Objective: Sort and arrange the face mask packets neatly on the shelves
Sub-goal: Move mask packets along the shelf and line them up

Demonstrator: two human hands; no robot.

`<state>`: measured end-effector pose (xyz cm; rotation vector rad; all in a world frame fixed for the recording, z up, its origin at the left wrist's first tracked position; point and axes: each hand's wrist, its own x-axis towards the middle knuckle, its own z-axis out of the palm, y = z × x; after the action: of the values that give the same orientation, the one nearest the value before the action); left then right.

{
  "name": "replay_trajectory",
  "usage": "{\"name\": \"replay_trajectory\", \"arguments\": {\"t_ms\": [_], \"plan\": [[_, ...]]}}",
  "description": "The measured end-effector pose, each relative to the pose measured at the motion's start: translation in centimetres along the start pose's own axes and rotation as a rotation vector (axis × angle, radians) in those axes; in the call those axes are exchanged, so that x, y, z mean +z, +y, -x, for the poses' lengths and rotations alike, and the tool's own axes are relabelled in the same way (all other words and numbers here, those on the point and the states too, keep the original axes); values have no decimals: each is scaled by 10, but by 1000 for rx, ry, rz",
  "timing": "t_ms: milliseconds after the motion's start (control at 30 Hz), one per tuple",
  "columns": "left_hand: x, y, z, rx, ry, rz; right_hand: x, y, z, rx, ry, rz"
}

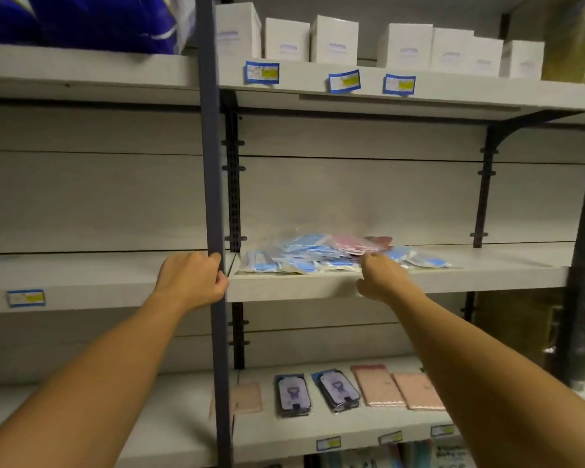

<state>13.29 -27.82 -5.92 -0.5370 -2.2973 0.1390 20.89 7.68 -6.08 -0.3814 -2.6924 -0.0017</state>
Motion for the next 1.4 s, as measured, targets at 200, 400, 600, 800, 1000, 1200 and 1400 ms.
{"name": "replay_trajectory", "arguments": {"t_ms": [200,400,600,800,1000,1200,1400], "plan": [[-11,39,0,12,-50,6,1,17,-8,-73,4,-17],[-10,73,-25,-26,-51,129,0,34,-21,-101,27,-58],[3,105,-75,-59,4,296,-3,66,-51,-80,73,-114],[30,129,-134,-123,8,296,-6,104,-93,-6,57,-92],[63,133,-194,-210,-107,286,-5,114,-148,61,15,-127],[100,132,-230,-276,-257,365,15,109,-189,34,-68,-113],[122,141,-248,-334,-377,458,24,100,-222,70,-127,-208]]}}
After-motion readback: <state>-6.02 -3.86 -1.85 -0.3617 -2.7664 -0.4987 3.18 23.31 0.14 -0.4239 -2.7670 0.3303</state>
